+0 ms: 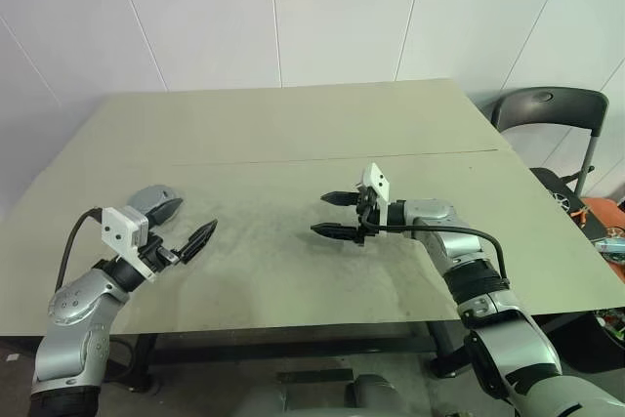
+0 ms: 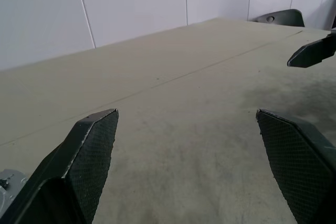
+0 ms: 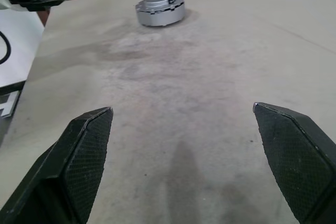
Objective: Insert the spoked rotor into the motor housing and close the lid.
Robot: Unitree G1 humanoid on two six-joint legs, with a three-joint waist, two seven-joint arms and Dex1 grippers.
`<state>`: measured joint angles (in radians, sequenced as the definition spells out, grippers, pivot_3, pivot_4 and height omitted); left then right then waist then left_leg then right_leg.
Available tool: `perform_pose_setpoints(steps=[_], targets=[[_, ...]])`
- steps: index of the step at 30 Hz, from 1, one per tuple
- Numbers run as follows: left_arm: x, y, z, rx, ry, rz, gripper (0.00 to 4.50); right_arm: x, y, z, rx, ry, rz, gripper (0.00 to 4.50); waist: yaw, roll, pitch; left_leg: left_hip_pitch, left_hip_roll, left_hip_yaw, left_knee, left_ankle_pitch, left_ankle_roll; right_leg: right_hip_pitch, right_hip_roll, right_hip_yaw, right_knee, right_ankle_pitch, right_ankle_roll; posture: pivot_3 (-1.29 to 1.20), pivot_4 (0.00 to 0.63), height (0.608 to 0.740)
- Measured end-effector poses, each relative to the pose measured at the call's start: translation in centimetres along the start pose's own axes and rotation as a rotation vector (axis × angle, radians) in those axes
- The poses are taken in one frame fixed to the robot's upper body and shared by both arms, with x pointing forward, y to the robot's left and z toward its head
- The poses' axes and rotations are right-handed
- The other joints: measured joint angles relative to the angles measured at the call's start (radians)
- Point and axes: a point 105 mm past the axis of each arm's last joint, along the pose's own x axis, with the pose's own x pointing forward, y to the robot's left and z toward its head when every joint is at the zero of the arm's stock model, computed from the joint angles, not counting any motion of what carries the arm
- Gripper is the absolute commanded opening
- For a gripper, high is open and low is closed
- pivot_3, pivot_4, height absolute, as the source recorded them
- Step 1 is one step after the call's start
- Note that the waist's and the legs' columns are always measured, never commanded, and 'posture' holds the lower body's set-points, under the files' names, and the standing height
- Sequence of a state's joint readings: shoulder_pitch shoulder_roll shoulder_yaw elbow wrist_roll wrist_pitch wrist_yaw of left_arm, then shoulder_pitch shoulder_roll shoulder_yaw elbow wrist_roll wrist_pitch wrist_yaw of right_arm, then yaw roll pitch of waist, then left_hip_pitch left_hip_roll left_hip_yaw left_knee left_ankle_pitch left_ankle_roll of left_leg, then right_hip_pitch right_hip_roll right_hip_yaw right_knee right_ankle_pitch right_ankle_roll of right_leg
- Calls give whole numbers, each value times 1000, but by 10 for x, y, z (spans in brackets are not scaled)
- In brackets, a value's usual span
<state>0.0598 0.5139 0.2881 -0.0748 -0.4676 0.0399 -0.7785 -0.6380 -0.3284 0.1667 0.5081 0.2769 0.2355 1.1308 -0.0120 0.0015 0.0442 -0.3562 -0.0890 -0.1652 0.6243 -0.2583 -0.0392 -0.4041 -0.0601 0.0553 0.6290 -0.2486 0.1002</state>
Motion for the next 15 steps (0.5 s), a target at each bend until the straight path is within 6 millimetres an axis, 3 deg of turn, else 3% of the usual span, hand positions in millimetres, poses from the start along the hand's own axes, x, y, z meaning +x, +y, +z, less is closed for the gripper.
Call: perform_pose_setpoints(steps=[15], targets=[[3,-6,-2,18,8,8,4479,-4,-8,4,-5,-5,-27,4486,0,0,0,0,0,0,0,0,0,0,0,0,1,0,0,0,0,740]])
